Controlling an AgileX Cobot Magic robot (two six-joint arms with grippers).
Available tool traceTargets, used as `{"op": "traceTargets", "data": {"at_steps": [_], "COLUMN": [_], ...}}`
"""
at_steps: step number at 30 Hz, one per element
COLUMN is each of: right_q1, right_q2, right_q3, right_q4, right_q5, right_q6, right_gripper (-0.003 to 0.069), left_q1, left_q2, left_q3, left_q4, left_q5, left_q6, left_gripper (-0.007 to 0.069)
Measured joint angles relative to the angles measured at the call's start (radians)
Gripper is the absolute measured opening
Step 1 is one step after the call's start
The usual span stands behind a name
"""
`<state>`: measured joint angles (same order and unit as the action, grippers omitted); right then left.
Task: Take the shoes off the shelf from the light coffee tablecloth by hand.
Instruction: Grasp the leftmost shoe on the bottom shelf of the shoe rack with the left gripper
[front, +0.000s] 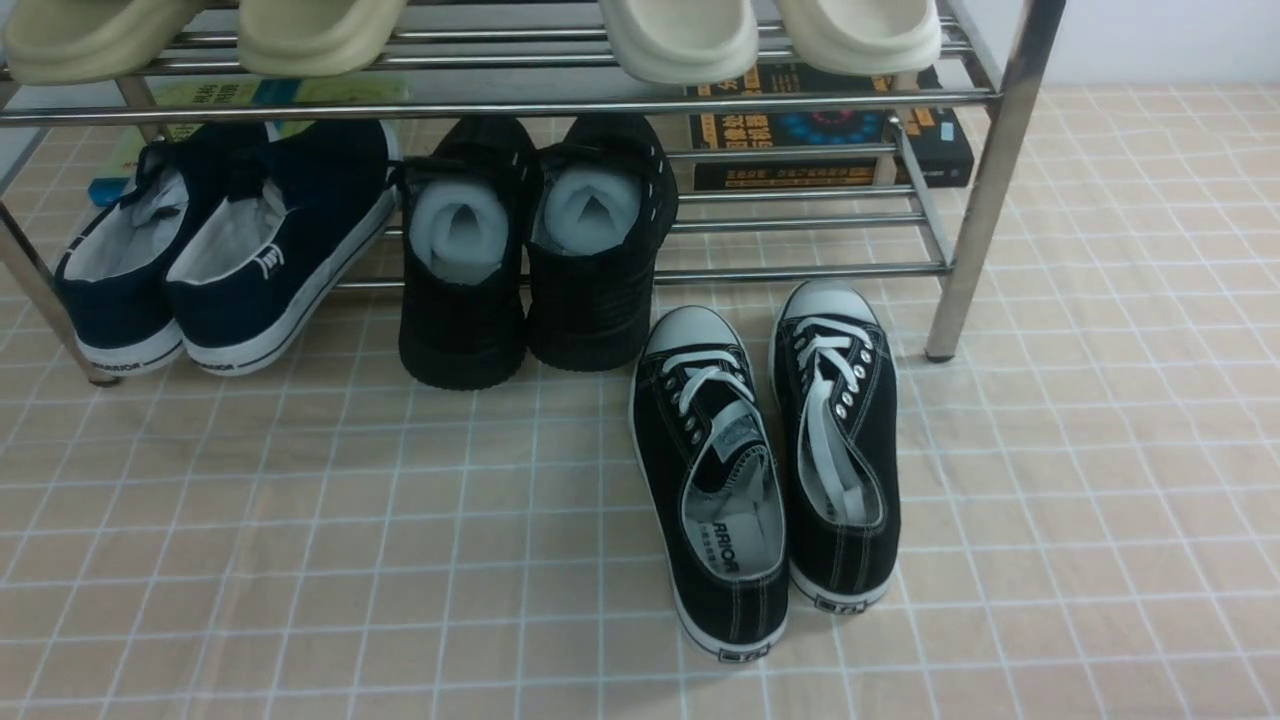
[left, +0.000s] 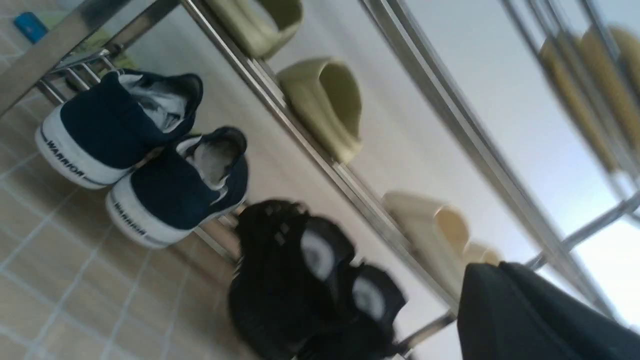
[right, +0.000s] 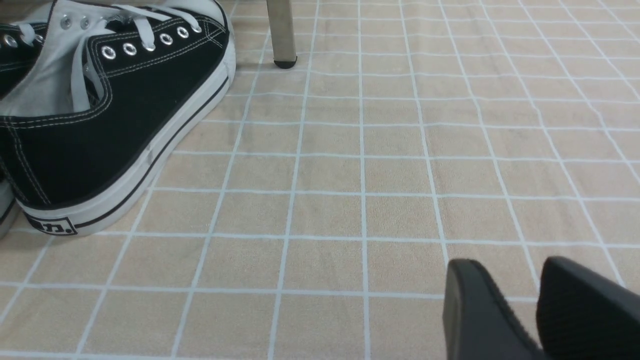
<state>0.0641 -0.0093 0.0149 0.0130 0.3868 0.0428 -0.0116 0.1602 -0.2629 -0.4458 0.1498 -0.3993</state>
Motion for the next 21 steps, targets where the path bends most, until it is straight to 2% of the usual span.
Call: {"op": "traceTargets", "data": {"at_steps": [1, 5, 9, 12, 14, 21], "right_q1": [0.0, 0.0, 0.0, 0.0, 0.0, 0.0], "right_q2": [0.0, 0.0, 0.0, 0.0, 0.0, 0.0], "right_q3": [0.0, 0.0, 0.0, 0.0, 0.0, 0.0], "right_q4": [0.0, 0.0, 0.0, 0.0, 0.0, 0.0], "right_q5": [0.0, 0.0, 0.0, 0.0, 0.0, 0.0], "right_q6": [0.0, 0.0, 0.0, 0.0, 0.0, 0.0], "right_gripper": [0.0213, 0.0218, 0.0221, 0.0221, 0.0221, 0.023], "left_q1": [0.0, 0.0, 0.0, 0.0, 0.0, 0.009], "left_q2": [0.065, 0.36, 0.69, 0.818, 0.948, 1.142], "left_q3": [-0.048, -0.223, -0.448, -0.583, -0.762, -1.125], "left_q4": [0.01, 0.078, 0.219, 0.316, 0.433, 0.598], "left_q5": [0.046, 0.425, 0.745, 0.842, 0.909, 1.006], "left_q6": [0.029, 0.129, 0.187, 0.211, 0.195, 0.159], "left_gripper": [0.001, 0.0001, 0.0001, 0.0001, 0.0001, 0.0002]}}
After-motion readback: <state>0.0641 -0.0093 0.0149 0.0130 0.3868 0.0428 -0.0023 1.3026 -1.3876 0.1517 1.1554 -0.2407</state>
